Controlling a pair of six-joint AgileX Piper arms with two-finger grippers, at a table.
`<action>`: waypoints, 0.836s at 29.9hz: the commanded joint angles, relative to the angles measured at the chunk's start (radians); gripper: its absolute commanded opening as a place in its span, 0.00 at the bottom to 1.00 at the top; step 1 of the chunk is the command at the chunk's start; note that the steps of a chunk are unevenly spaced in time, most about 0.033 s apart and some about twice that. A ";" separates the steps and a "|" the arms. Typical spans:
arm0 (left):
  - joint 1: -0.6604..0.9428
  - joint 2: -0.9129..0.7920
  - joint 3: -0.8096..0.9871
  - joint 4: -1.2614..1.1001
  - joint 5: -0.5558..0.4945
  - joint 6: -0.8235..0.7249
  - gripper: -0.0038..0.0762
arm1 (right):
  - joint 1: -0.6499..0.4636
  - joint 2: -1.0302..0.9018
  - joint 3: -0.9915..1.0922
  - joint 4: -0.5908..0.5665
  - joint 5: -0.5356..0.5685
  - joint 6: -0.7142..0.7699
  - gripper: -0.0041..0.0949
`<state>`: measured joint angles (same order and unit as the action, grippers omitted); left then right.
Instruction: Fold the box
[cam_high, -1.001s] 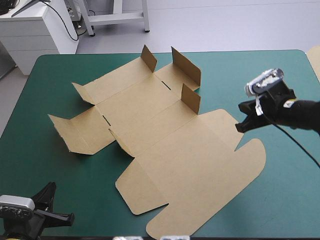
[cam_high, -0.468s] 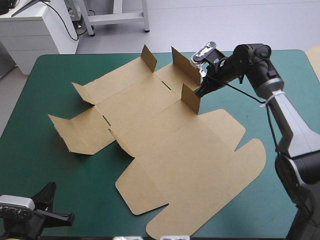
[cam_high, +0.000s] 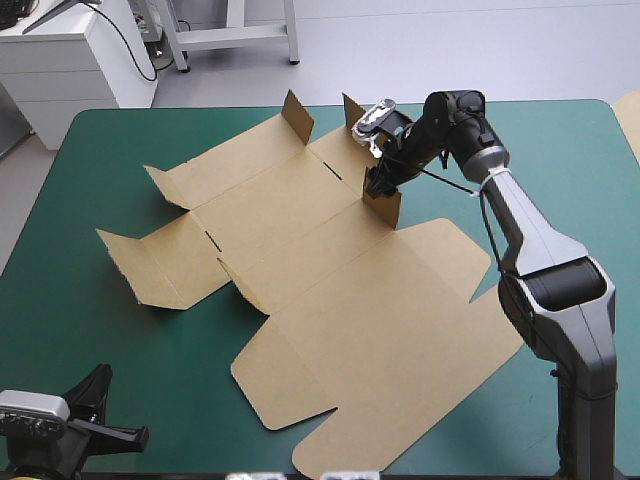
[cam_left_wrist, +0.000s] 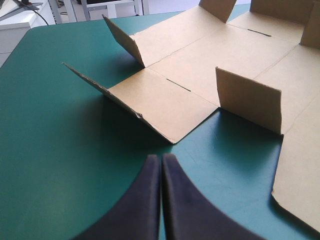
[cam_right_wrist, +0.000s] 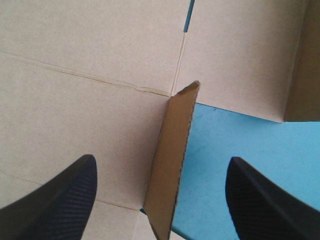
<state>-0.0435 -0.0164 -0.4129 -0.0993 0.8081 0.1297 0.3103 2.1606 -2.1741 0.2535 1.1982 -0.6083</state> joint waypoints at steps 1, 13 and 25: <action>-0.007 -0.008 -0.032 -0.006 -0.074 -0.005 0.04 | 0.005 -0.025 -0.035 -0.009 -0.028 -0.011 0.72; -0.007 -0.008 -0.032 -0.006 -0.074 -0.005 0.04 | 0.005 0.028 -0.035 -0.026 -0.026 -0.026 0.02; -0.007 -0.008 -0.032 -0.006 -0.074 -0.005 0.04 | 0.007 0.022 -0.147 -0.011 0.047 -0.289 0.02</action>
<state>-0.0435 -0.0164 -0.4129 -0.0993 0.8081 0.1297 0.3163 2.2521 -2.2414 0.2202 1.2325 -0.8263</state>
